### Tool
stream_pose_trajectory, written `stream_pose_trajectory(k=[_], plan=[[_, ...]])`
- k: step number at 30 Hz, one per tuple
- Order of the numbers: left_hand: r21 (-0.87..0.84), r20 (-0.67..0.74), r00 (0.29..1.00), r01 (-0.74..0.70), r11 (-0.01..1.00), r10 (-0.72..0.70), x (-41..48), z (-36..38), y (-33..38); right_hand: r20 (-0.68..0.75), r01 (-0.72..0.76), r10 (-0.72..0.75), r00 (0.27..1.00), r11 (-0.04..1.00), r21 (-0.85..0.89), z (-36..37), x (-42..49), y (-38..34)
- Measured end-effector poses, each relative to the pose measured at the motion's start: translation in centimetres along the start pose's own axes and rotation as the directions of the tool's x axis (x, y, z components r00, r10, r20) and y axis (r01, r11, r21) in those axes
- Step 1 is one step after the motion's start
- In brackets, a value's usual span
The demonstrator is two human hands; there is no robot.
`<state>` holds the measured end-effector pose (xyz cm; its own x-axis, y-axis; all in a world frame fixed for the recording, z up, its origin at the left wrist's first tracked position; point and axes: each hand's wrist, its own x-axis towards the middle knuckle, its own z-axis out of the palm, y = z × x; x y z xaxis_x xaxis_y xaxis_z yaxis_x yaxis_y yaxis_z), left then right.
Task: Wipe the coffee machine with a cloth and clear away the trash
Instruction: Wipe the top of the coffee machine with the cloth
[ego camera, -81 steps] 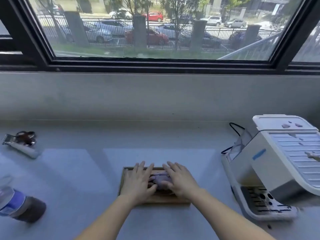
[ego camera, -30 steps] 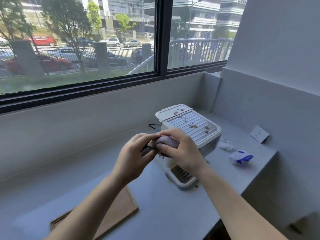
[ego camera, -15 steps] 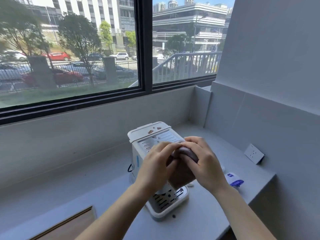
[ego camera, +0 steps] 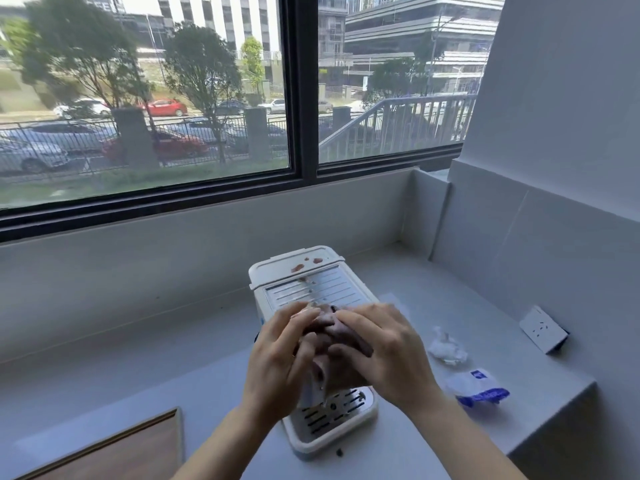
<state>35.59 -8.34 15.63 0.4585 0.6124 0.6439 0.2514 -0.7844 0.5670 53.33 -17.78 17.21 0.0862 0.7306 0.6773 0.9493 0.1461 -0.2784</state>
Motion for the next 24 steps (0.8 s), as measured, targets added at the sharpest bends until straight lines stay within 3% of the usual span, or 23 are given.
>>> stream_pose_trajectory(k=[2, 5, 9, 14, 16, 20, 24], plan=[[0.026, -0.019, 1.000, -0.003, 1.000, 0.004, -0.4, 0.5, -0.4, -0.096, 0.022, -0.025, 0.995, 0.999, -0.035, -0.5, -0.2, 1.6], [0.101, -0.019, 0.998, -0.058, 0.993, 0.060, -0.9, 1.1, -0.9, -0.222, -0.159, 0.144, 0.964, 0.986, -0.049, -2.4, 1.5, 3.0], [0.147, -0.025, 0.991, -0.128, 0.981, 0.133, -0.6, 0.8, -0.7, -0.181, -0.320, 0.290, 0.940, 0.932, -0.169, -3.0, 3.4, 2.4], [0.261, 0.030, 0.971, -0.237, 0.936, 0.238, -0.7, 0.8, -0.3, 0.017, -0.226, 0.246, 0.969, 0.912, -0.343, -0.2, 0.0, 0.2], [0.285, -0.007, 0.971, -0.229, 0.931, 0.241, -0.9, 1.4, -0.3, 0.009, -0.239, 0.252, 0.968, 0.927, -0.290, -0.2, 0.2, 1.0], [0.277, -0.113, 0.955, -0.235, 0.932, 0.274, -1.2, 2.2, -0.7, -0.078, -0.403, 0.395, 0.915, 0.899, -0.173, -0.2, 1.6, 2.6], [0.267, -0.140, 0.947, -0.247, 0.932, 0.291, -1.1, 2.6, -1.3, -0.087, -0.242, 0.226, 0.970, 0.920, -0.308, 0.4, -0.3, 1.1]])
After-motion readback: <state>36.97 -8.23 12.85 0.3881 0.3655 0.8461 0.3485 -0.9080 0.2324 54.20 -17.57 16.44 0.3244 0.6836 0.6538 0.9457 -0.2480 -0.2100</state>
